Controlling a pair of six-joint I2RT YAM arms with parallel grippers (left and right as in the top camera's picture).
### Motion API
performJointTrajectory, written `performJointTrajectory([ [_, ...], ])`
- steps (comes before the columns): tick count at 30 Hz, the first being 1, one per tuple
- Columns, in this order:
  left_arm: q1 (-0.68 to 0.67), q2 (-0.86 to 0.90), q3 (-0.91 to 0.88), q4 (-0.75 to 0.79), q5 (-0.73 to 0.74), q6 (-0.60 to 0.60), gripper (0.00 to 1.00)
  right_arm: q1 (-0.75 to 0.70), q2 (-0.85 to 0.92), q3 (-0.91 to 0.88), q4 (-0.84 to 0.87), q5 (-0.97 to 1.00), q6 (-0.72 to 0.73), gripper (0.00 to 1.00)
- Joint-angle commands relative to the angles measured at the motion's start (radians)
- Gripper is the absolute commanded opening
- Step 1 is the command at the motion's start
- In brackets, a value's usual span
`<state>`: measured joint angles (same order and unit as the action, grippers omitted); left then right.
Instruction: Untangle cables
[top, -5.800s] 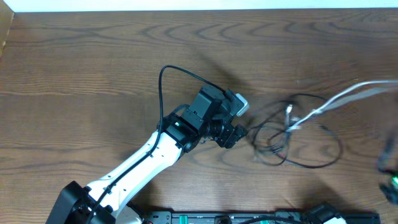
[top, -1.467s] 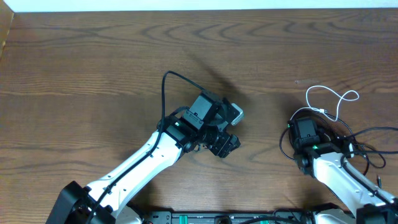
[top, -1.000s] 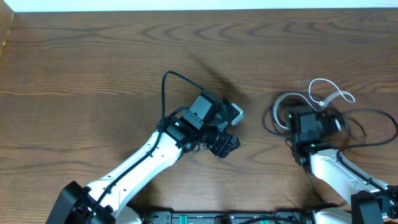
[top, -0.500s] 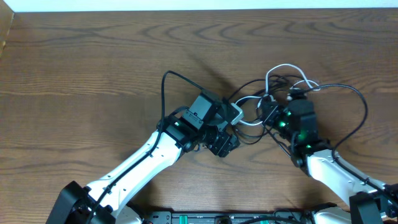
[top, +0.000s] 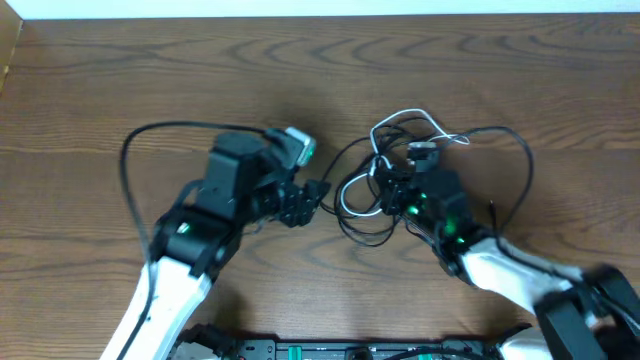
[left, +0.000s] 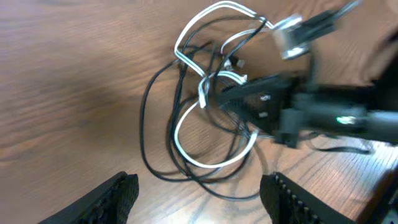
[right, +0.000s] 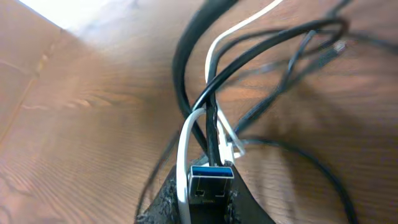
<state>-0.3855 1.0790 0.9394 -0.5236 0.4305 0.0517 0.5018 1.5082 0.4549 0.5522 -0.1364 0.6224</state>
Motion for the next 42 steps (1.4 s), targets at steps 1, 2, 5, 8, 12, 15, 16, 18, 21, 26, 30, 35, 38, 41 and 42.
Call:
performJointTrajectory([
  [1, 0.016, -0.078, 0.014, -0.065, -0.005, 0.047, 0.68, 0.018, 0.117, 0.084, 0.018, -0.024, -0.026, 0.01],
  [2, 0.016, -0.092, 0.014, -0.084, -0.006, 0.052, 0.68, 0.018, 0.141, 0.104, 0.018, -0.034, -0.026, 0.01],
  [5, 0.016, -0.123, 0.014, -0.134, -0.041, 0.054, 0.68, 0.019, 0.202, 0.172, 0.017, -0.109, -0.027, 0.01],
  [8, 0.016, -0.128, 0.014, -0.156, -0.069, 0.054, 0.69, 0.038, 0.251, 0.244, 0.010, -0.188, -0.037, 0.01],
  [12, 0.016, -0.119, 0.014, -0.158, -0.069, 0.053, 0.68, 0.095, 0.311, 0.348, -0.040, -0.191, -0.046, 0.01],
  [15, 0.016, -0.118, 0.014, -0.164, -0.069, 0.053, 0.68, 0.134, 0.339, 0.406, -0.086, -0.179, -0.072, 0.01],
  [16, 0.016, -0.119, 0.014, -0.169, -0.069, 0.053, 0.68, 0.147, 0.343, 0.420, -0.105, -0.167, -0.090, 0.01],
  [18, 0.016, -0.119, 0.014, -0.180, -0.069, 0.053, 0.68, 0.167, 0.343, 0.432, -0.144, -0.115, -0.116, 0.01],
  [21, 0.016, -0.119, 0.014, -0.201, -0.069, 0.060, 0.68, 0.175, 0.343, 0.432, -0.202, -0.060, -0.131, 0.08],
  [26, 0.016, -0.120, 0.014, -0.205, -0.085, 0.087, 0.69, 0.142, 0.343, 0.432, -0.383, -0.017, -0.226, 0.99],
  [30, 0.016, -0.119, 0.014, -0.201, -0.162, 0.086, 0.68, 0.092, 0.329, 0.432, -0.477, 0.071, -0.227, 0.99],
  [35, 0.016, -0.108, 0.014, -0.196, -0.164, 0.097, 0.69, 0.081, 0.212, 0.437, -0.477, 0.014, -0.229, 0.99],
  [38, 0.016, -0.080, 0.013, -0.201, -0.171, 0.105, 0.68, 0.082, 0.087, 0.439, -0.475, 0.028, -0.306, 0.99],
  [41, 0.016, -0.039, 0.013, -0.209, -0.178, 0.105, 0.68, 0.082, -0.014, 0.439, -0.485, 0.093, -0.339, 0.99],
  [42, 0.016, -0.025, 0.013, -0.212, -0.178, 0.105, 0.68, 0.082, -0.037, 0.439, -0.494, 0.122, -0.352, 0.99],
])
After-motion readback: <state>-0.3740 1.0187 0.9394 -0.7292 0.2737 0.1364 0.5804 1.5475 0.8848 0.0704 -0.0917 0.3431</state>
